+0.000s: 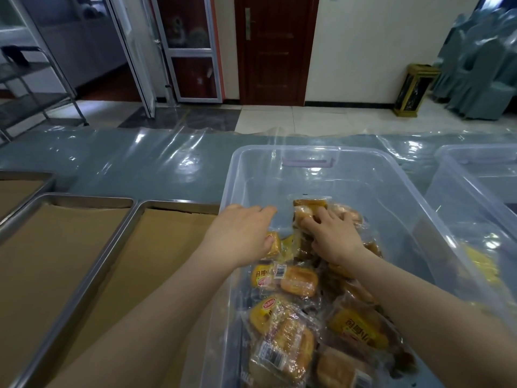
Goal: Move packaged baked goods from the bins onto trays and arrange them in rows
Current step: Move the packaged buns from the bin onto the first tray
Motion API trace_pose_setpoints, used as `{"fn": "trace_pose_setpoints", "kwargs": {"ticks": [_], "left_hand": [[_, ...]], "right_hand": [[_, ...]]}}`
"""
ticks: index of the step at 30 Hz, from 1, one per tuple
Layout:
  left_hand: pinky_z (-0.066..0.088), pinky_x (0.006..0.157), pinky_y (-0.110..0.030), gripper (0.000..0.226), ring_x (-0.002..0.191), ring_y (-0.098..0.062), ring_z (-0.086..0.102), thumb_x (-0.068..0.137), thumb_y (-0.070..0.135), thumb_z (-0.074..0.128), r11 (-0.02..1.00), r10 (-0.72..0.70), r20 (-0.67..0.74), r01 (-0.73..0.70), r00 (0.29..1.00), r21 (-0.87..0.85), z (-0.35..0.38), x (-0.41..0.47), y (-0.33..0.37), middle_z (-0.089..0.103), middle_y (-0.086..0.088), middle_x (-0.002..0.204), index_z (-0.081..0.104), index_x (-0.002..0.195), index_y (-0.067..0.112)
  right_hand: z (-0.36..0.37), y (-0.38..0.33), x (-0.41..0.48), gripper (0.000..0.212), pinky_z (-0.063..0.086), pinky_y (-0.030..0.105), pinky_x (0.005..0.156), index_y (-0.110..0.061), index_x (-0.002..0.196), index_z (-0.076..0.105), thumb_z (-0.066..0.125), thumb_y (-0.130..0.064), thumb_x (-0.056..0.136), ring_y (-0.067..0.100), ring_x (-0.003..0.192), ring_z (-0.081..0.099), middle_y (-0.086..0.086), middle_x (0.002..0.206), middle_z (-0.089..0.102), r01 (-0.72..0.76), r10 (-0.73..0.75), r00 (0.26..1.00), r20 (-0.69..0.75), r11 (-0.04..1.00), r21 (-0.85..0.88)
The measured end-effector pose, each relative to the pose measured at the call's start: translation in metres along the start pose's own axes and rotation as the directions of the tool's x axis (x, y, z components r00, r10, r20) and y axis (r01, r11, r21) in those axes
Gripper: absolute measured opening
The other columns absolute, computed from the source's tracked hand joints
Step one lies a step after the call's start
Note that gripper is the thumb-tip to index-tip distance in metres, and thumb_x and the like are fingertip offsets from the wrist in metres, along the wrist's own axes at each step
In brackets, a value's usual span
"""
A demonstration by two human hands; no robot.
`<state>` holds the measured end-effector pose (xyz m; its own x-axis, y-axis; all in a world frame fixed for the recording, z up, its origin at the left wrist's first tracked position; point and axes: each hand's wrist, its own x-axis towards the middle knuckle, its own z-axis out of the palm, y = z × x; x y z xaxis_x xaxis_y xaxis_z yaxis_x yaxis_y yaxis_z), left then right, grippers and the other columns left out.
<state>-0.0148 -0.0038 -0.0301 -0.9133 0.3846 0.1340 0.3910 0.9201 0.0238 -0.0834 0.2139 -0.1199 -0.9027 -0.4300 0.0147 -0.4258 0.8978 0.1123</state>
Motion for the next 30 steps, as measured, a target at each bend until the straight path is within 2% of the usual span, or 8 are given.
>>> {"fn": "trace_pose_setpoints", "kwargs": {"ticks": [5,9,12,17,21,25,30], "left_hand": [[0.043,0.087,-0.037,0.045,0.097,-0.024,0.059,0.093,0.039,0.044,0.999,0.014,0.013,-0.014,1.0,0.04,0.001,0.001,0.0,0.061,-0.002,0.118,0.039,0.135,0.022],[0.045,0.085,-0.037,0.043,0.094,-0.024,0.059,0.092,0.04,0.043,0.998,0.023,0.018,-0.024,1.0,0.057,0.002,0.002,-0.002,0.061,-0.001,0.115,0.041,0.131,0.022],[0.045,0.085,-0.038,0.041,0.094,-0.025,0.059,0.092,0.04,0.042,0.997,0.031,0.03,-0.033,0.999,0.072,0.003,0.002,-0.003,0.061,-0.002,0.115,0.042,0.129,0.022],[0.043,0.083,-0.036,0.044,0.094,-0.023,0.06,0.091,0.044,0.044,0.996,0.058,0.033,-0.06,0.998,0.064,0.003,0.003,-0.005,0.062,-0.001,0.116,0.042,0.13,0.023],[0.043,0.086,-0.038,0.051,0.102,-0.026,0.059,0.091,0.047,0.045,0.996,0.052,0.043,-0.055,0.998,0.075,0.003,0.002,-0.004,0.059,-0.002,0.124,0.038,0.136,0.025],[0.043,0.084,-0.037,0.05,0.104,-0.025,0.058,0.091,0.045,0.047,0.997,0.04,0.033,-0.042,0.999,0.065,0.0,0.0,0.0,0.058,-0.001,0.125,0.038,0.137,0.025],[0.043,0.083,-0.036,0.046,0.102,-0.024,0.058,0.093,0.041,0.045,0.994,0.065,0.03,-0.067,0.997,0.083,-0.006,-0.008,0.005,0.058,-0.001,0.121,0.039,0.135,0.024]], "right_hand": [[-0.014,0.0,-0.003,0.044,0.028,0.049,0.101,-0.031,0.13,0.04,0.054,-0.022,0.089,0.025,0.118,0.042,0.002,0.122,0.044,0.031,-0.031,0.999,0.015,0.999,-0.015],[-0.034,0.002,-0.012,0.039,0.034,0.044,0.094,-0.029,0.125,0.046,0.055,-0.024,0.087,0.024,0.116,0.044,0.001,0.12,0.046,0.035,-0.035,0.999,-0.021,0.999,0.003],[-0.053,0.001,-0.021,0.034,0.036,0.039,0.083,-0.024,0.118,0.051,0.054,-0.019,0.084,0.025,0.105,0.048,0.001,0.111,0.048,0.045,-0.042,0.994,-0.105,0.999,0.025],[-0.08,0.001,-0.038,0.034,0.026,0.033,0.07,-0.016,0.107,0.059,0.055,-0.004,0.075,0.027,0.08,0.049,0.005,0.092,0.05,0.079,-0.064,0.954,-0.294,0.996,0.039],[-0.089,0.004,-0.052,0.03,0.037,0.035,0.061,-0.011,0.096,0.063,0.058,0.001,0.069,0.023,0.065,0.04,0.008,0.082,0.051,0.068,0.013,0.902,-0.432,0.983,0.171],[-0.095,0.004,-0.052,0.025,0.032,0.032,0.061,-0.011,0.097,0.061,0.057,-0.002,0.074,0.021,0.065,0.038,0.006,0.085,0.05,0.054,0.066,0.892,-0.446,0.966,0.252],[-0.101,0.0,-0.055,0.026,0.029,0.03,0.066,-0.017,0.105,0.059,0.054,-0.009,0.081,0.022,0.072,0.044,0.004,0.092,0.05,0.076,0.015,0.927,-0.374,0.971,0.227]]}}
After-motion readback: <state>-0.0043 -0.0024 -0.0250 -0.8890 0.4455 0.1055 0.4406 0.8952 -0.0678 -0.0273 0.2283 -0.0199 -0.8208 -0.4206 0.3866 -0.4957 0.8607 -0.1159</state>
